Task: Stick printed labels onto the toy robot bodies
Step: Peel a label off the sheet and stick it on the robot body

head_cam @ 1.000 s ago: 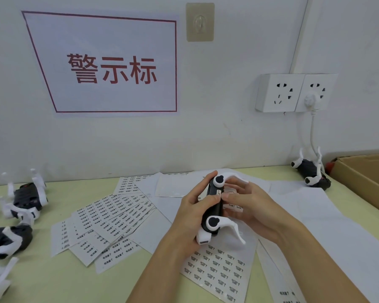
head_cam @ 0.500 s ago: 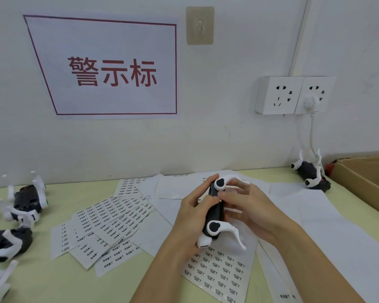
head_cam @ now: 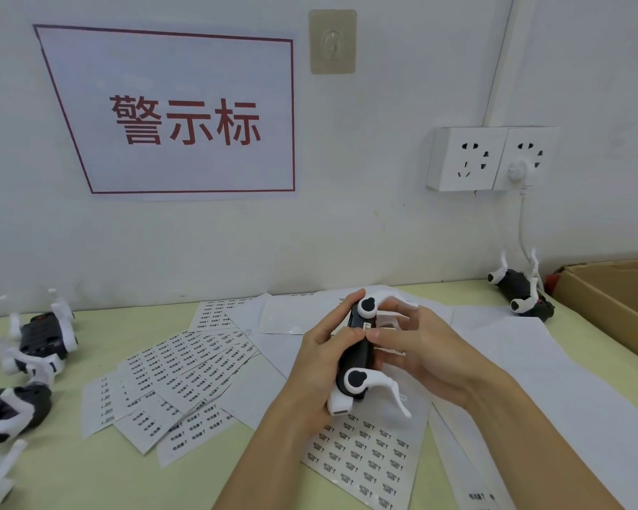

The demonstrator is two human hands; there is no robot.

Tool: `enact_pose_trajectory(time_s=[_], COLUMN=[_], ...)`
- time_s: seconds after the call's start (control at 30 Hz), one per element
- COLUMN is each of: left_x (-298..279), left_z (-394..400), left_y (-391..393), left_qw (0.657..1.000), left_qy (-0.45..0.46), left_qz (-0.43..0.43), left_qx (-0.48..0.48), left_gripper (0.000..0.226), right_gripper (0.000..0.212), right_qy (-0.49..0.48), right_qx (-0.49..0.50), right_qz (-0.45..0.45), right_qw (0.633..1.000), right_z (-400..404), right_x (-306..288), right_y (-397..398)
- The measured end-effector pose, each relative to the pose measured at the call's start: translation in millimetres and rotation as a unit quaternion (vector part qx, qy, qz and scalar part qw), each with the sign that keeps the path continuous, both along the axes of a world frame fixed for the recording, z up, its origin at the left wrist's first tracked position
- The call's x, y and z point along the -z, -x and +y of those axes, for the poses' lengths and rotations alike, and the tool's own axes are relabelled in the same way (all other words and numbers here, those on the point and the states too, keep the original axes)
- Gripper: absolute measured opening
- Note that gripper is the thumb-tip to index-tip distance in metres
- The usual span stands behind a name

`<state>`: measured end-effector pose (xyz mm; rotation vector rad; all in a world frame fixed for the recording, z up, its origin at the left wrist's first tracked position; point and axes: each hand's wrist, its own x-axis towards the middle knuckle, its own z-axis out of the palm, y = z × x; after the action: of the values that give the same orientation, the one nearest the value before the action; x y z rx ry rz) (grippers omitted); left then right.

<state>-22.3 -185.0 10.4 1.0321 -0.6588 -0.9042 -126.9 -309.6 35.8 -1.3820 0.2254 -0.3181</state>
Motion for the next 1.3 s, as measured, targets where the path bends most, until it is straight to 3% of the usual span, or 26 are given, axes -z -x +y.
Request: enact_pose_trajectory(time_s=[0.27, 0.43, 0.57, 0.67, 0.8, 0.87, 1.0, 1.13, 1.3], left_x=[-4.2, -11.0, -13.0, -14.2, -19.5, -19.9, -17.9, -13.8, -12.9], left_z=[1.4, 4.0, 6.6, 7.8, 6.1, 4.4, 0.3, -3.8, -0.6], left_y=[-0.1, 0.8, -0.3, -4.1, -8.5, -10.1, -7.3, -5.8, -8.4], left_qw=[0.999, 0.995, 0.99, 0.991, 0.99, 0.995, 0.998, 0.989, 0.986], left_qy=[0.008, -0.006, -0.037, -0.061, -0.065, -0.058, -0.011, 0.001, 0.016], left_qz=[-0.017, -0.041, -0.073, -0.068, -0.112, -0.077, 0.023, 0.039, 0.056], left_qx=[0.028, 0.086, 0.117, 0.099, 0.062, 0.007, -0.066, -0.143, -0.153], left_gripper=[0.048, 0.052, 0.066, 0.068, 0.043, 0.034, 0.044, 0.053, 0.056], right_gripper=[0.028, 0.051, 0.038, 0.032, 0.022, 0.016, 0.007, 0.009, 0.013], right_qy=[0.048, 0.054, 0.105, 0.129, 0.063, 0.029, -0.018, -0.019, 0.025], right_qx=[-0.01, 0.026, 0.01, 0.013, 0.067, 0.138, 0.228, 0.192, 0.139], right_qz=[0.044, 0.042, 0.069, 0.065, 0.02, 0.009, -0.002, 0.013, 0.072], right_qw=[0.998, 0.997, 0.992, 0.989, 0.996, 0.99, 0.974, 0.981, 0.987], right_z=[-8.6, -17.0, -12.9, -11.7, -13.3, -15.5, -12.2, -0.4, 4.8], right_x=[-5.4, -17.2, -25.6, -28.3, -25.3, -24.7, -23.6, -23.8, -27.3], right_y=[11.6, 19.7, 21.3, 21.2, 20.2, 17.3, 7.5, 1.5, 17.5])
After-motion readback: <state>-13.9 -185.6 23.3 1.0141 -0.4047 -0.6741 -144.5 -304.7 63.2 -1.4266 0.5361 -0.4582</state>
